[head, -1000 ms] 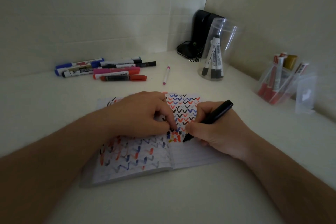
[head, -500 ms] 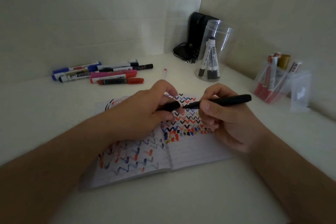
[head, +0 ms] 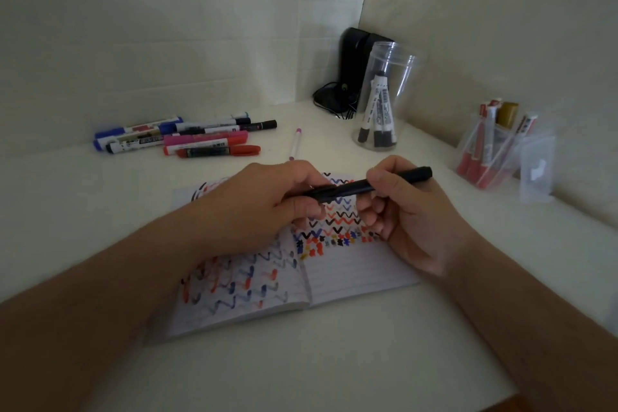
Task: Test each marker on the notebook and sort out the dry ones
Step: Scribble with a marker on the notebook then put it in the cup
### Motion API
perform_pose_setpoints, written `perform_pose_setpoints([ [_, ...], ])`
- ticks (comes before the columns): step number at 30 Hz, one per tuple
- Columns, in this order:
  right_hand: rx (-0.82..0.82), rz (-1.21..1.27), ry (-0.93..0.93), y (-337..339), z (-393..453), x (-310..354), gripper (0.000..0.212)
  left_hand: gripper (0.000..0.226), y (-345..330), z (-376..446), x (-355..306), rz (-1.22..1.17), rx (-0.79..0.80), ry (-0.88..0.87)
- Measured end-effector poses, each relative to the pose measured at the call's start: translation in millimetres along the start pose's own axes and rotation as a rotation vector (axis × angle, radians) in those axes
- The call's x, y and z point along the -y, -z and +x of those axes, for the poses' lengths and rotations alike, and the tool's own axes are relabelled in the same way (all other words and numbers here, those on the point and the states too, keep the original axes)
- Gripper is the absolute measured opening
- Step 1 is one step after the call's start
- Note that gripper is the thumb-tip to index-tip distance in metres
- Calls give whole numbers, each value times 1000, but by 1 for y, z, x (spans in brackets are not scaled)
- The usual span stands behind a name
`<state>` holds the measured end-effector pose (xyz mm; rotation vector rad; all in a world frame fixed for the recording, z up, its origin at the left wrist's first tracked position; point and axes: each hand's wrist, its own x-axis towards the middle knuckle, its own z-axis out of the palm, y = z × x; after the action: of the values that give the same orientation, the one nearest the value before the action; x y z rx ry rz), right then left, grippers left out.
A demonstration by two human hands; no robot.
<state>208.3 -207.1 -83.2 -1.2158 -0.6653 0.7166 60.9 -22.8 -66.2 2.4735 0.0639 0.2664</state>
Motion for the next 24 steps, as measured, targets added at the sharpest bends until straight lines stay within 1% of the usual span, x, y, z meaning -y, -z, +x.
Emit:
perform_pose_setpoints([
  [2, -21, -26, 10, 1, -6, 8, 17, 24, 2, -2, -7, -19, -38, -23],
  [3, -16, -12, 17, 1, -9, 14, 15, 27, 3, -4, -11, -55, -65, -33],
  [5, 12, 62, 33, -1, -19, 27, 3, 29, 7, -9, -20, -175, -108, -24],
  [7, 24, 100, 61, -5, -32, 37, 11, 30, 13, -13, -31, -249, -111, -9],
  [8, 15, 93, 79, -7, -40, 41, 13, 30, 16, -16, -38, -249, -103, -10],
  [10, -22, 81, 110, -12, -57, 47, 9, 30, 17, -22, -54, -212, -92, -27],
  [12, -72, 135, 116, -15, -78, 49, 6, 31, 10, -31, -76, -146, -108, -56],
  [14, -117, 243, 121, -16, -100, 49, 8, 31, -6, -43, -96, -120, -173, -103],
  [17, -164, 347, 153, -8, -135, 47, 17, 29, -37, -57, -126, -127, -272, -149],
  [20, -193, 370, 153, 6, -170, 45, 11, 25, -65, -59, -150, -109, -350, -209],
  [22, -189, 345, 173, 19, -191, 47, 26, 27, -79, -54, -163, -145, -352, -247],
  [23, -195, 307, 194, 27, -201, 49, 33, 26, -86, -51, -168, -195, -331, -253],
  [24, -212, 248, 219, 35, -210, 52, 35, 26, -94, -49, -174, -290, -294, -239],
])
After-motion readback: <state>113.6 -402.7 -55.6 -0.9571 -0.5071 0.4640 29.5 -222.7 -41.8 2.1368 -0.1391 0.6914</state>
